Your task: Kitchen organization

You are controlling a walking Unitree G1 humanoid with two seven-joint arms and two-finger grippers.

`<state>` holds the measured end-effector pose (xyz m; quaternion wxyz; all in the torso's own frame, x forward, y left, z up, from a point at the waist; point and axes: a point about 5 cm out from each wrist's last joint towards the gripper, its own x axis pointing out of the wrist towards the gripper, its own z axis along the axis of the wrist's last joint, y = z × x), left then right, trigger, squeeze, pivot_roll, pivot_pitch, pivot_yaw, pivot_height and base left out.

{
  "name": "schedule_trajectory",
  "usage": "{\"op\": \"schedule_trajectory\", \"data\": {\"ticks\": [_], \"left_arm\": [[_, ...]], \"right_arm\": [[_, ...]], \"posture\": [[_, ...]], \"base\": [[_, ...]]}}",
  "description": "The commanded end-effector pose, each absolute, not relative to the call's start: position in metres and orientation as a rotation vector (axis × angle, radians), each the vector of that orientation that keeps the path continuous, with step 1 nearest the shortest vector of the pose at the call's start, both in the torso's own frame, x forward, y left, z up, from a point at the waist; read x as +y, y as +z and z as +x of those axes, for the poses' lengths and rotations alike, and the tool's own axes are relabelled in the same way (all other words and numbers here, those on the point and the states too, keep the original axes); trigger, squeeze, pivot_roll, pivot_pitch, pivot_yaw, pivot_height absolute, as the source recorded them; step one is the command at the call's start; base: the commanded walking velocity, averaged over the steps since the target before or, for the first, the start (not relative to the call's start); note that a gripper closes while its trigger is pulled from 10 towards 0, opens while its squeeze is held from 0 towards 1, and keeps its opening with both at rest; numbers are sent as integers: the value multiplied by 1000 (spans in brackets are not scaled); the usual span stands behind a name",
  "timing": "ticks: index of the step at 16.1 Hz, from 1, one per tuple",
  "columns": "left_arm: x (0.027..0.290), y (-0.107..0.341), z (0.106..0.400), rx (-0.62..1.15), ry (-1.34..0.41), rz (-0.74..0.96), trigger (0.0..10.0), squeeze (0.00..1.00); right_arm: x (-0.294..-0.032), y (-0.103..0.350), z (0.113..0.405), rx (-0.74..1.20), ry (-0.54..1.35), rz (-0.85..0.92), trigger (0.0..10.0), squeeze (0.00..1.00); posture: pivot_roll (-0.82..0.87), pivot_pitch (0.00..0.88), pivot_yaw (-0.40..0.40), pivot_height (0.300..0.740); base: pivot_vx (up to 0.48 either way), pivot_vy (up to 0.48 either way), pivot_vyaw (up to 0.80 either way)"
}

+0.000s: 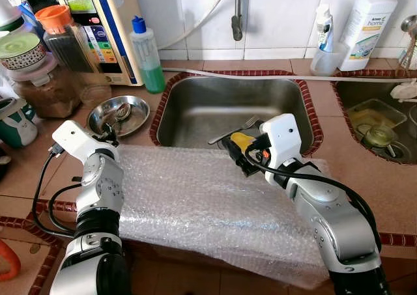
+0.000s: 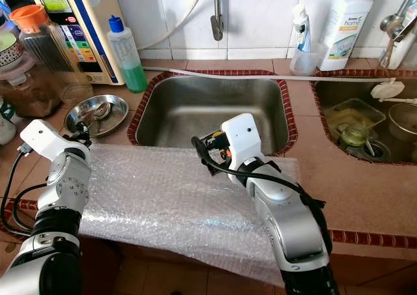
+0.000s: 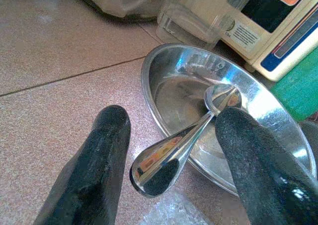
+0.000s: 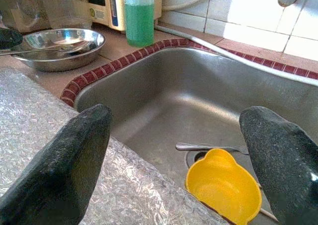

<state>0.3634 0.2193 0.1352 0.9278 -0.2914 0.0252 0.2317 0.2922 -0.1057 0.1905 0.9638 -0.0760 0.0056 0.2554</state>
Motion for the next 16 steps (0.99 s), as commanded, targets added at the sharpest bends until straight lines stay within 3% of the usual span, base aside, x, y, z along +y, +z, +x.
{"op": "schedule_trajectory", "data": {"ticks": [1,3,4,8,12,16], "left_arm": [[223,138,362,43,445,-551,10000,0],[224,147,361,-29,391,-576,10000,0],[226,150,359,-59,382,-574,10000,1000],[226,164,353,-160,267,-552,10000,1000],[232,148,339,-98,362,-506,10000,1000],[217,119,323,6,419,-618,10000,1000]], "right_arm": [[-101,192,292,0,543,-165,10000,0],[-101,192,293,-1,543,-165,10000,0],[-100,192,293,0,545,-164,10000,0],[-100,191,293,-3,553,-166,10000,0],[-101,191,293,-4,554,-169,10000,0],[-102,191,293,-3,557,-177,10000,0]], "posture": [[-272,116,130,740],[-268,114,131,740],[-261,111,131,740],[-256,107,128,740],[-253,112,124,740],[-255,114,119,740]], "base": [[0,0,0],[0,0,0],[0,0,0],[0,0,0],[0,0,0],[0,0,0]]}}
